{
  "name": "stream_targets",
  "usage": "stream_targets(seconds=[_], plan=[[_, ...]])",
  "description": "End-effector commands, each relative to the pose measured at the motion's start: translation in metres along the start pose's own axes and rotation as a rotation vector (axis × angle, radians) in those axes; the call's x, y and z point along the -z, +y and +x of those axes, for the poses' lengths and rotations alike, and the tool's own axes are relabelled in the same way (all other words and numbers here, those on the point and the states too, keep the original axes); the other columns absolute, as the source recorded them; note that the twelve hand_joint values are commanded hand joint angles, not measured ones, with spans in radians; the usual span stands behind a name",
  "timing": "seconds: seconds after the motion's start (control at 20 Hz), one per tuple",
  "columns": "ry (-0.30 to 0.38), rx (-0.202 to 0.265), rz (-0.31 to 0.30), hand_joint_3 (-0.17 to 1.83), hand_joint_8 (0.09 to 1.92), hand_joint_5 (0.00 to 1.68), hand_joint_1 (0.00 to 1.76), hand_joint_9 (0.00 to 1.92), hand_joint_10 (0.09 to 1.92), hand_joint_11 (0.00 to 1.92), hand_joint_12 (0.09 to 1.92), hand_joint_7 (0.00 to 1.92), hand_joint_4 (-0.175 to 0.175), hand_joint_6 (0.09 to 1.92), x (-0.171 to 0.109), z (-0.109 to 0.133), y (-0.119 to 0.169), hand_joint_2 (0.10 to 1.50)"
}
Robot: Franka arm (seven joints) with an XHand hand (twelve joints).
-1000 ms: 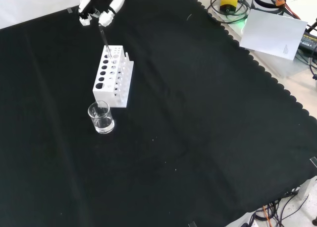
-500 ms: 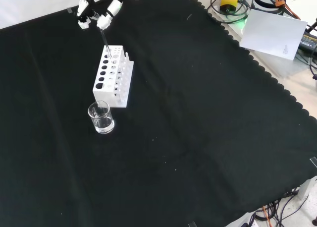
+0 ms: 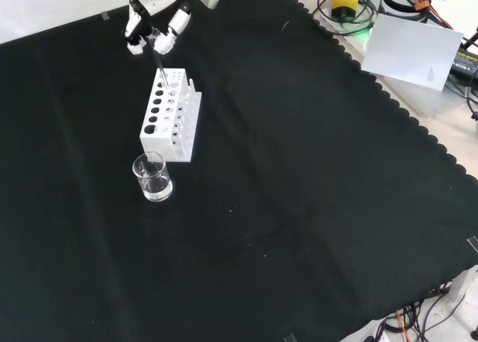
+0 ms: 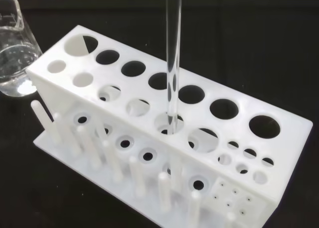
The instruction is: Take the glass rod from the white test tube rack.
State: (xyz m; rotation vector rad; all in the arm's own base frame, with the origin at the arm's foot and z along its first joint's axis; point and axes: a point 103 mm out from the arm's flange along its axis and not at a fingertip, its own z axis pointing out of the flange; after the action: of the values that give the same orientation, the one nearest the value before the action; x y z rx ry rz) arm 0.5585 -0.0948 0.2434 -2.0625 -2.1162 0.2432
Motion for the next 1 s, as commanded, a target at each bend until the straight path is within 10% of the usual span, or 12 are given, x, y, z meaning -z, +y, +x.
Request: stream_targets(seconds=[0.05, 1.0], plan=[[-0.027, 0.006, 0.013, -0.17, 1.07, 0.49, 0.71, 1.27, 1.09, 1.17, 1.27, 0.91, -0.175, 0.92, -0.004, 0.002, 0.0, 1.25], [-0.051, 0.024, -0.128, -0.07, 1.11, 0.89, 1.18, 1.69, 0.95, 1.75, 1.12, 1.11, -0.175, 1.06, 0.011, 0.01, -0.008, 1.18]])
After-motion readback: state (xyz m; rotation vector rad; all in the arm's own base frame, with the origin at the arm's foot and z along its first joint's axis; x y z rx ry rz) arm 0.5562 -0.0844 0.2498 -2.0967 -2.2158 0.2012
